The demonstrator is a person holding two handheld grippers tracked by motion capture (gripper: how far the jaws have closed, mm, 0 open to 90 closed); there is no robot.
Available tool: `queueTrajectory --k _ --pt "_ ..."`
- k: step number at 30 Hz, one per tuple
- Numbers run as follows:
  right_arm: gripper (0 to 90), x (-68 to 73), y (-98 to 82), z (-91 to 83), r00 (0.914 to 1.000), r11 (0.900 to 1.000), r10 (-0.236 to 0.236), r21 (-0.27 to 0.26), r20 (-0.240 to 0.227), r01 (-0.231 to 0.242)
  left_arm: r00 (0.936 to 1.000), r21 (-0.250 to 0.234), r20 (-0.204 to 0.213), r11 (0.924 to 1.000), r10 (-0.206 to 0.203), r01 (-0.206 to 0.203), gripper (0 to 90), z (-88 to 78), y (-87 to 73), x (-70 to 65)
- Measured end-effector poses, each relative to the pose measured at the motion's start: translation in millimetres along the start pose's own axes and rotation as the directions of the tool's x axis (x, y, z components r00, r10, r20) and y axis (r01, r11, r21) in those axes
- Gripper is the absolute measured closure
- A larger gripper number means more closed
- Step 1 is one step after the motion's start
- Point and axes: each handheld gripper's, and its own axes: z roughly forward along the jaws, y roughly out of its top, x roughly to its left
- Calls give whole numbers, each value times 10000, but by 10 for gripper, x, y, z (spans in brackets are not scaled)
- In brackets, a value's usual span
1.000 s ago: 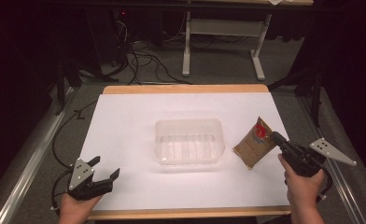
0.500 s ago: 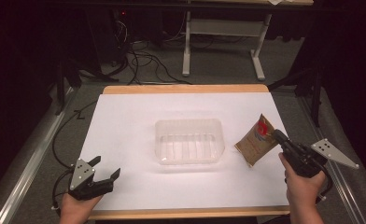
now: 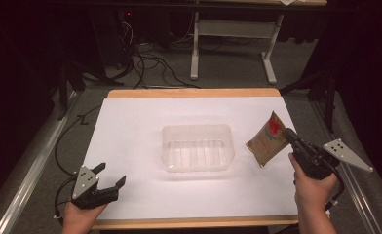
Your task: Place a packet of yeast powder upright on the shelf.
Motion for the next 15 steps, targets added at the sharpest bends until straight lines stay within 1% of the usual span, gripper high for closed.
queueTrajectory --k 3,4,7,11,15 --pt "900 23 9 20 10000 10000 21 -59 61 -21 10000 -45 -21 10000 -72 72 196 1 -1 5" --pt "900 37 16 29 10000 9999 82 -99 34 -82 10000 -35 -11 10000 -60 60 196 -1 0 4" --pt "900 82 48 52 10000 9999 48 -167 47 -47 10000 -44 16 10000 -41 41 196 -4 1 -3" --pt "900 144 97 90 9997 9992 215 -331 -84 -218 9999 -71 16 9999 -107 107 196 -7 0 1" --pt "900 212 156 126 9992 9981 341 -515 -212 -352 10000 -79 2 9999 -78 78 196 -13 1 -4"
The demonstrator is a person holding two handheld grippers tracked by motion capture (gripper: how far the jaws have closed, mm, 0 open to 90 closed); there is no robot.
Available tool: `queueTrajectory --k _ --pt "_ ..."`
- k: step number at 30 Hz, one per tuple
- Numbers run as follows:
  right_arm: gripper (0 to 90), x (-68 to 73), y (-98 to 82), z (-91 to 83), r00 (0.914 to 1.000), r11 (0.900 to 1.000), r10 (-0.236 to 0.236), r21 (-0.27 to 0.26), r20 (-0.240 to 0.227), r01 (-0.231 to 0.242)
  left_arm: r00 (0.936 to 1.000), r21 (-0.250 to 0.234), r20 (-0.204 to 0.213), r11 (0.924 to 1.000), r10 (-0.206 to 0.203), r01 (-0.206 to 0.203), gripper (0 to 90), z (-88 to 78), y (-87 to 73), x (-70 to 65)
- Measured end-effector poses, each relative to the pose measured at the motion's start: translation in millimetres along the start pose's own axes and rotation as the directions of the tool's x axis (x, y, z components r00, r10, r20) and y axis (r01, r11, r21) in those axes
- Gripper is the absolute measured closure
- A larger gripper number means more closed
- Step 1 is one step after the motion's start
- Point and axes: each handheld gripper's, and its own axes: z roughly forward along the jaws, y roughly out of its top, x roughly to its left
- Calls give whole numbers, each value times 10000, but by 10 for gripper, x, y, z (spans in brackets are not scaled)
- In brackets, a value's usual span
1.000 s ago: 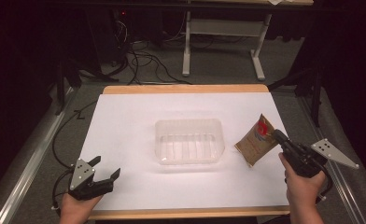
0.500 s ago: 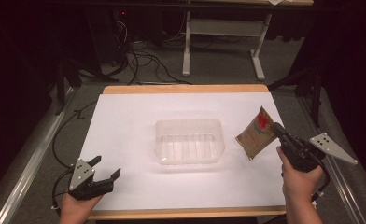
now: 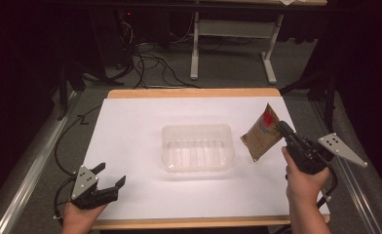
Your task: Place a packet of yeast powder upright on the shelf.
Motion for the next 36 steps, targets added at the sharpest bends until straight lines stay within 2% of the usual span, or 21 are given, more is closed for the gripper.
queueTrajectory --k 3,13,24,36 --pt "900 50 45 32 9995 9995 272 -183 -141 -275 10000 2 9 10000 -25 25 196 -1 0 -3" --pt "900 217 155 123 9969 9968 547 -559 -559 -578 10000 -21 8 10000 -43 43 196 -12 1 0" --pt "900 397 284 249 9934 9942 575 -852 -996 -661 10000 -97 -7 9999 -62 62 196 -19 1 8" --pt "900 612 242 452 9868 9941 675 -747 -1471 -791 9999 -117 -5 9999 -110 110 196 -34 1 25"
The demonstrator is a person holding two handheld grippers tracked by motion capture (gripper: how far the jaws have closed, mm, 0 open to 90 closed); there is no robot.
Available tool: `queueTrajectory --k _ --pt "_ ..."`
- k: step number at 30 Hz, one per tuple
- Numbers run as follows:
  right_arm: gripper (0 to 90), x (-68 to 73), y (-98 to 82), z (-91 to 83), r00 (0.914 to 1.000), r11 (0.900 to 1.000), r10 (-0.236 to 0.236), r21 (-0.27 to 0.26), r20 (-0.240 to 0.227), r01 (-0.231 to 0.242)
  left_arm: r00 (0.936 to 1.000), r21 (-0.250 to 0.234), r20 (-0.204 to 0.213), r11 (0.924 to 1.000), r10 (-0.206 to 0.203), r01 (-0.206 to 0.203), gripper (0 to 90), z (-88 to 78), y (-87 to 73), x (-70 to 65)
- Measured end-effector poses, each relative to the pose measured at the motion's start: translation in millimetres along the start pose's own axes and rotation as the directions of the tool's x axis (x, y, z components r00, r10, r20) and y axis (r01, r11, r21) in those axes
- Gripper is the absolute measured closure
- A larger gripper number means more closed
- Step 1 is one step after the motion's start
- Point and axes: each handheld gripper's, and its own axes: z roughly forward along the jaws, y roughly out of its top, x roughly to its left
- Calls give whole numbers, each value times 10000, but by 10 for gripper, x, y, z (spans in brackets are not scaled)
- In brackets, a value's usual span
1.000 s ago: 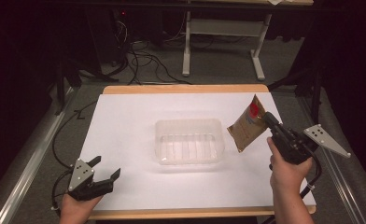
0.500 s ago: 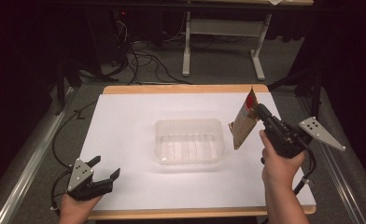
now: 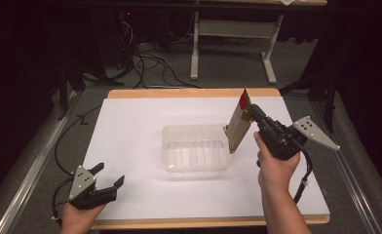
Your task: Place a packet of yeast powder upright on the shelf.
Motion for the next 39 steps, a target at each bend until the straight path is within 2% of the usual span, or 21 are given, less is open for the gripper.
queueTrajectory --k 12,39 --pt "900 150 -109 194 9996 9998 36 179 -283 -31 10000 -63 15 10000 -32 32 196 -2 1 -4" --pt "900 352 -394 520 9977 9971 122 756 -664 -72 10000 -78 48 10000 16 -16 195 -8 0 8"
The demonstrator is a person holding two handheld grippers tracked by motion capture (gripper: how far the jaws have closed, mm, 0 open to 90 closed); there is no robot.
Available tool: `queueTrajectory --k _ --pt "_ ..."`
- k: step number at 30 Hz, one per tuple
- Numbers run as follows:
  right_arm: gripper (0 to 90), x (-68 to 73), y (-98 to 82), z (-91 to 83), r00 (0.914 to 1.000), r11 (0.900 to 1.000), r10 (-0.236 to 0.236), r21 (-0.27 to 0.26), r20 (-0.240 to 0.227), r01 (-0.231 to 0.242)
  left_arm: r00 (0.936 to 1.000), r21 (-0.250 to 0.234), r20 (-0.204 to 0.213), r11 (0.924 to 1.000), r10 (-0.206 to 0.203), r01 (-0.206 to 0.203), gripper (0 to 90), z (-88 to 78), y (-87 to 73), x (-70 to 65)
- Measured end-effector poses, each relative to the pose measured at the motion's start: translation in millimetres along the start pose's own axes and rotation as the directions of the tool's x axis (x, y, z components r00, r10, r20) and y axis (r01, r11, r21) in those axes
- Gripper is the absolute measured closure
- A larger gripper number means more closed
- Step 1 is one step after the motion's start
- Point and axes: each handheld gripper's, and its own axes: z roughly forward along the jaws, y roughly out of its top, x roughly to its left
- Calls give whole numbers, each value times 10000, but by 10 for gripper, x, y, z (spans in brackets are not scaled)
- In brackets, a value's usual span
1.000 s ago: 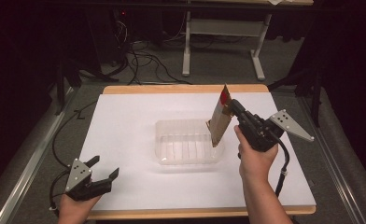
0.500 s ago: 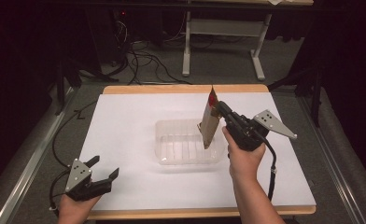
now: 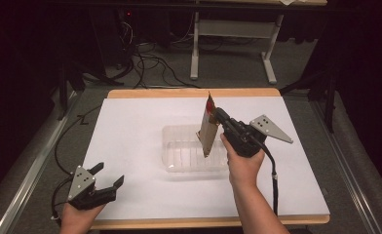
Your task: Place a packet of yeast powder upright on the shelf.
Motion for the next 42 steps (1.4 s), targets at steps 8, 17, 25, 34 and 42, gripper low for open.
queueTrajectory --k 8,17,25,34,42 --pt "900 3 -59 53 10000 10000 56 80 27 -56 10000 -9 11 10000 -3 3 196 0 0 -2" --pt "900 -1 -132 113 9998 9996 175 233 52 -176 10000 -15 23 10000 -20 20 195 -5 1 -1" --pt "900 58 -199 196 9997 9990 250 361 -55 -248 10000 -74 25 9999 -80 80 196 -17 0 3" --pt "900 65 -269 209 9997 9981 257 561 -44 -254 10000 -94 24 9999 -68 68 196 -20 2 3" --pt "900 6 -318 192 9995 9968 324 724 60 -328 10000 -88 3 9999 -61 61 195 -21 2 1"
